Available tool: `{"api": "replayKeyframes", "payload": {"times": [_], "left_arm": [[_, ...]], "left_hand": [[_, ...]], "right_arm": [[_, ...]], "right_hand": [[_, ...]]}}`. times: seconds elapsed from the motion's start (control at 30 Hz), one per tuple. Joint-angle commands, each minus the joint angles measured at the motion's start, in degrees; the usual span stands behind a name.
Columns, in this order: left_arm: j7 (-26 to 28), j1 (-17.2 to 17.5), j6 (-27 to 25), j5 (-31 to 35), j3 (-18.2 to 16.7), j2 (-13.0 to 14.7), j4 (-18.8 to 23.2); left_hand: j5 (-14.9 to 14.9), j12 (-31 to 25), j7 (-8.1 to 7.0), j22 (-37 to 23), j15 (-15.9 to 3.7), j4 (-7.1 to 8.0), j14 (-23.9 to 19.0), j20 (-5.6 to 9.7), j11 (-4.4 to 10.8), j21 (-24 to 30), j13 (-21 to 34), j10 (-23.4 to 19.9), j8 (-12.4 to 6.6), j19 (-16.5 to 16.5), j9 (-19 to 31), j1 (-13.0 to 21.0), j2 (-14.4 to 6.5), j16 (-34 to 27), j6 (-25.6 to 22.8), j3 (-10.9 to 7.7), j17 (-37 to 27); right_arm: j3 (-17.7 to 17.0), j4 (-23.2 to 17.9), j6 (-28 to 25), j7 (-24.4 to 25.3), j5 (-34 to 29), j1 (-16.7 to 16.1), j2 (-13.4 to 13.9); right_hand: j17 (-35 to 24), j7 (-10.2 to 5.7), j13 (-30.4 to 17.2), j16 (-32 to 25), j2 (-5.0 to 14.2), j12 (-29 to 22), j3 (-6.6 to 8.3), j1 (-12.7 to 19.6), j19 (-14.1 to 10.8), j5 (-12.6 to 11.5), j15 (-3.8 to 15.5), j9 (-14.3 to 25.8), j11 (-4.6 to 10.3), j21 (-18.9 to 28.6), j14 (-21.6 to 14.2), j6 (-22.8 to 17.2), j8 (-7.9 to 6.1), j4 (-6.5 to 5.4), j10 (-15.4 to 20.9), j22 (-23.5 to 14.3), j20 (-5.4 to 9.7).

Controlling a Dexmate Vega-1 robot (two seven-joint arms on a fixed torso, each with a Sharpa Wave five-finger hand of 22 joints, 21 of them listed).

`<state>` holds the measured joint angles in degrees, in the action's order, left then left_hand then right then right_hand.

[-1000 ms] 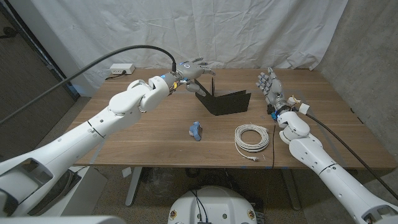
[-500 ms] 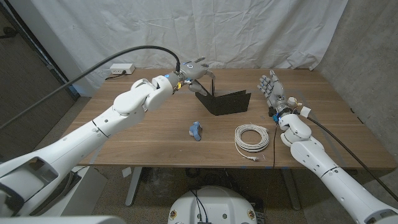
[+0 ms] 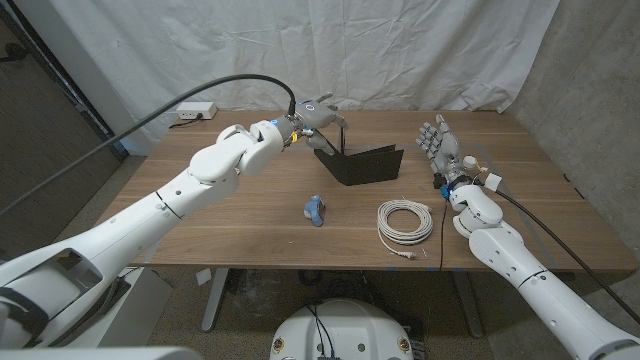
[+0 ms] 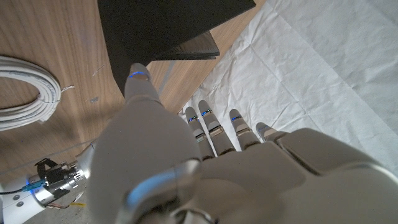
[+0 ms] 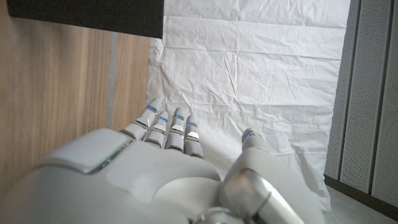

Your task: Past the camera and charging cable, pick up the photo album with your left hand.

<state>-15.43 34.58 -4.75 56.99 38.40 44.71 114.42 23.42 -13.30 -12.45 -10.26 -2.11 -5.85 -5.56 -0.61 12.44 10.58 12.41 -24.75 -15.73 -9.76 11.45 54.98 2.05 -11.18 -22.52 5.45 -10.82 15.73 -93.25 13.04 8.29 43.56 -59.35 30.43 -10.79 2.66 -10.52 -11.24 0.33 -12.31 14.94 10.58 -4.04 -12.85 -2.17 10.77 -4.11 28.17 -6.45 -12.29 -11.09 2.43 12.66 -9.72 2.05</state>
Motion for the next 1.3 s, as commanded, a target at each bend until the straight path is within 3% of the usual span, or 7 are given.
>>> {"api": "replayKeyframes", "payload": {"times": [0.03, 0.57, 1.3], "left_arm": [[-2.04, -1.66, 0.54, 1.21, 2.14, -0.93, -2.43], [0.36, -4.06, 4.85, -1.23, 3.88, -2.46, -7.35], [1.33, -6.63, 6.21, -1.29, 7.4, -4.82, -12.79]], "left_hand": [[-0.17, 0.42, -0.11, -0.2, -6.67, 0.0, 1.2, -0.22, 0.0, -0.14, 0.14, 0.88, 0.52, -3.86, 0.06, 0.62, -0.1, 0.39, 0.97, 0.43, -0.22], [-0.27, 1.1, -0.09, -0.22, -6.25, 0.2, 2.5, -0.19, 0.0, 0.09, 0.19, 2.31, 1.51, -4.86, 0.07, 0.75, -0.31, 0.41, 2.55, 0.93, -0.27], [-0.29, 1.11, -0.12, -0.23, -6.46, 0.39, 2.48, -0.24, 0.02, 0.49, 0.35, 2.3, 1.65, -4.67, 0.16, 1.14, -1.11, 0.08, 2.33, 1.11, -0.28]], "right_arm": [[-0.26, -0.56, -0.36, 1.01, -0.13, -0.19, 0.09], [0.0, 0.08, -0.26, 1.41, -0.12, 0.01, -0.61], [-0.37, -0.65, -0.6, 2.29, 0.0, -0.95, -0.37]], "right_hand": [[-0.16, 0.17, -0.12, -0.12, 0.13, -0.06, -0.28, 0.13, -0.48, 0.29, -0.15, 0.19, -0.23, -0.12, -0.04, -0.68, -0.3, 0.02, 0.46, -0.33, 1.11], [-0.12, 0.15, -0.13, -0.1, 0.08, -0.04, -0.41, 0.07, -0.62, 0.36, -0.2, 0.19, -0.43, -0.54, -0.13, -0.69, -0.28, 0.11, 0.46, -0.35, 1.03], [-0.08, 0.12, -0.13, -0.03, 0.08, -0.04, -0.53, 0.07, -0.82, 0.41, -0.23, 0.2, -0.44, -1.11, -0.13, -0.68, -0.26, 0.25, 0.53, -0.36, 1.01]]}}
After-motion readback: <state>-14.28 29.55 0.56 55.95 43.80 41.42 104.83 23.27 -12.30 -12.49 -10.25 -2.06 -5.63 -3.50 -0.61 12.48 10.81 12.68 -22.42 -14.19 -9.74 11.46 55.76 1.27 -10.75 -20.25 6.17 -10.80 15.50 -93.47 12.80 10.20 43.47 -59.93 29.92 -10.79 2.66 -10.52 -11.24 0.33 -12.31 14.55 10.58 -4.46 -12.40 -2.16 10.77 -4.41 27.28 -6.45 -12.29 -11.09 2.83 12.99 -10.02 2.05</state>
